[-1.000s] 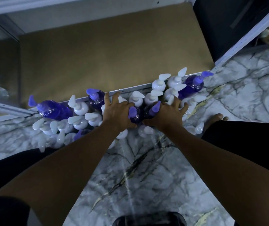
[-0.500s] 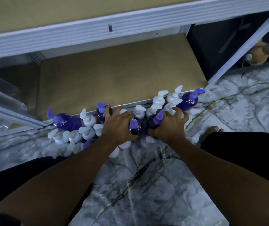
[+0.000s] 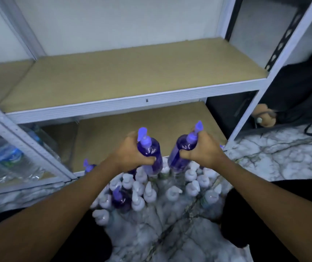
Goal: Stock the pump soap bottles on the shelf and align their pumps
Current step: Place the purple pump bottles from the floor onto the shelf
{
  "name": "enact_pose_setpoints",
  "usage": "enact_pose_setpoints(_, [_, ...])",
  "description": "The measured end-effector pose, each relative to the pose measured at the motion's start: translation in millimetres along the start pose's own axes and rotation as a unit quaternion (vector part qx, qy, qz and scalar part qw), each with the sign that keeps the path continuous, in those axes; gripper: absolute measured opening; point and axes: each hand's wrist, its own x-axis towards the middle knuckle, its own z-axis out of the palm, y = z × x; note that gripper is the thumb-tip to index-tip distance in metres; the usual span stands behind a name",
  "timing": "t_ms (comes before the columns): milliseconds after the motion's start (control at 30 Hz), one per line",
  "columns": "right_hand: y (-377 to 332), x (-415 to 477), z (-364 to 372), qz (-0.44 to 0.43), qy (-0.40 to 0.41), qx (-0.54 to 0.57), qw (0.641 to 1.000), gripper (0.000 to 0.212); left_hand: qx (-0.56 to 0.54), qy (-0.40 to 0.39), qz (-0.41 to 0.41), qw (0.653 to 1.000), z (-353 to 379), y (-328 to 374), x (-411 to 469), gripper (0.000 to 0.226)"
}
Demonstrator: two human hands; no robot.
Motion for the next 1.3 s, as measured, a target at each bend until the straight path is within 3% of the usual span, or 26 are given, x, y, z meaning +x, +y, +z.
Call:
enact_pose_setpoints(100, [-34,-8,-38,-0.042,0.01,0.094,0.995,0.049,-0.046,0.003,0.023,0.999,-41,25,-10,0.029])
enact_pose_setpoints(267, [-87,-9,-88,-0.088,0.026,0.233,0.968,0.051,-0.197,0.061,0.032,0.978,-91,53,-20,0.051])
enact_pose_setpoints(367, [-108,-6,-103,-0.089,0.026,0.369,0.925,0.064,-0.353,0.138,0.007,0.925,-96,60,-22,0.075])
enact_pose_setpoints(433, [-117,-5,-103,-0.08,0.007,0.456,0.886,0.058,-0.457,0.159,-0.013,0.875,-95,64,-20,0.08])
enact_pose_setpoints(533, [-118,-7,-88,-0.021,-0.067,0.565,0.822,0.029,-0.555,0.122,-0.03,0.822,-87,71,-18,0.056])
enact_pose_setpoints(600, [-115,-8,-77,0.042,-0.085,0.609,0.788,0.032,-0.568,0.097,-0.06,0.815,-81,70,-15,0.04])
enact_pose_setpoints(667, [-112,-5,-66,0.092,-0.086,0.619,0.775,0.034,-0.56,0.078,-0.088,0.82,-74,68,-9,0.041])
enact_pose_setpoints(767, [-113,0,-57,0.115,-0.105,0.601,0.784,0.038,-0.575,0.066,-0.103,0.809,-65,71,-2,0.064])
enact_pose_setpoints(900, [-113,8,-53,0.137,-0.138,0.581,0.79,0.051,-0.565,0.033,-0.123,0.815,-58,79,7,0.049])
enact_pose_setpoints(1033, [-116,8,-57,0.16,-0.131,0.566,0.798,0.035,-0.547,0.029,-0.16,0.821,-56,81,11,0.056])
enact_pose_setpoints(1300, [-111,1,-63,0.148,-0.228,0.573,0.773,0.037,-0.551,0.009,-0.217,0.806,-57,78,12,0.066])
